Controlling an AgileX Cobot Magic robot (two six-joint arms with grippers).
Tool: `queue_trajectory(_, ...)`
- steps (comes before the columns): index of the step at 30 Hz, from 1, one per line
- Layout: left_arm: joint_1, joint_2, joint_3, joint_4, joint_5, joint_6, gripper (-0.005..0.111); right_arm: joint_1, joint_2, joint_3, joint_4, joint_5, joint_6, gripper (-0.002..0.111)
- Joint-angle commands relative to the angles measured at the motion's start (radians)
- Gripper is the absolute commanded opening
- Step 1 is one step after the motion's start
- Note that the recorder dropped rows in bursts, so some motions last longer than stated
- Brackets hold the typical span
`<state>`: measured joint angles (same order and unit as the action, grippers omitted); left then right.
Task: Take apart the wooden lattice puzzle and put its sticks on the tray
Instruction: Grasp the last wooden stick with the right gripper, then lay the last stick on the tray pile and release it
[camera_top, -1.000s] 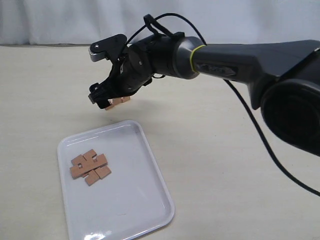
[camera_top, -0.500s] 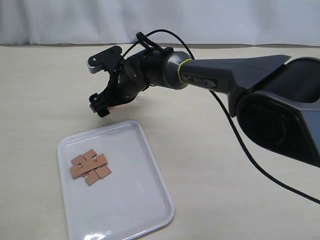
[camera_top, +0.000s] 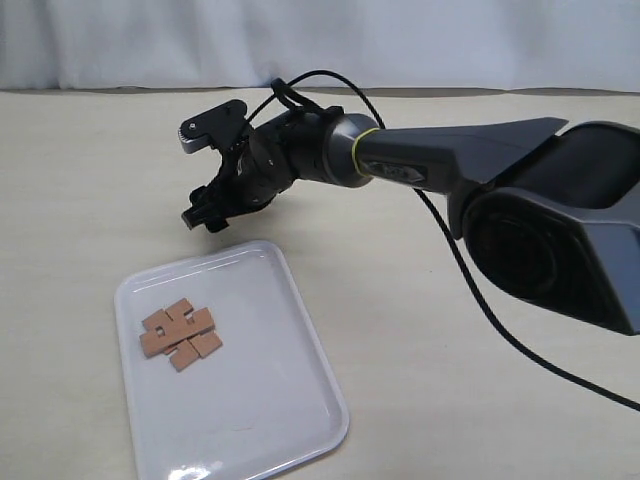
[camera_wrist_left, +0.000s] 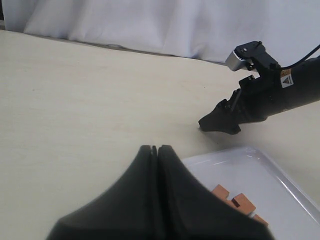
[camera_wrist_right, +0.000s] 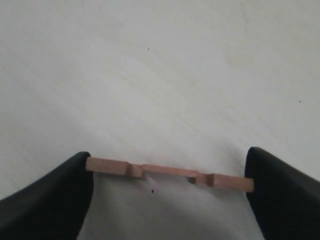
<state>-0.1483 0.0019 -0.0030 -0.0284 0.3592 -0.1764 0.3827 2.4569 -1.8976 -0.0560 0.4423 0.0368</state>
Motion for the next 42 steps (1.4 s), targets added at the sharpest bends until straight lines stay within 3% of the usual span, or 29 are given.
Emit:
queue_trajectory(1,0.002,-0.002,0.003,-0.006,-0.014,0.000,0.000,-0.009,-0.029,-0.006,-0.012,0.037,0.005,0.005)
queue_trajectory(9,0.002,-0.002,0.003,-0.006,-0.014,0.000,0.000,-0.008,-0.161,-0.006,0.001,0.260,-0.005,0.005)
queue_trajectory(13,0.002,-0.002,0.003,-0.006,-0.014,0.000,0.000,0.013,-0.226,0.073,0.091,0.336,-0.097,0.005)
queue_trajectory(21,0.002,-0.002,0.003,-0.006,-0.014,0.000,0.000,0.139,-0.307,0.331,0.097,0.235,-0.076,0.005)
queue_trajectory(30,0.002,-0.002,0.003,-0.006,-0.014,0.000,0.000,0.190,-0.308,0.404,0.097,0.099,0.087,0.005)
queue_trajectory(35,0.002,-0.002,0.003,-0.006,-0.014,0.000,0.000,0.190,-0.308,0.398,0.050,0.065,0.136,0.025)
queue_trajectory(42,0.002,-0.002,0.003,-0.006,-0.014,0.000,0.000,0.187,-0.308,0.398,0.041,0.033,0.141,0.079)
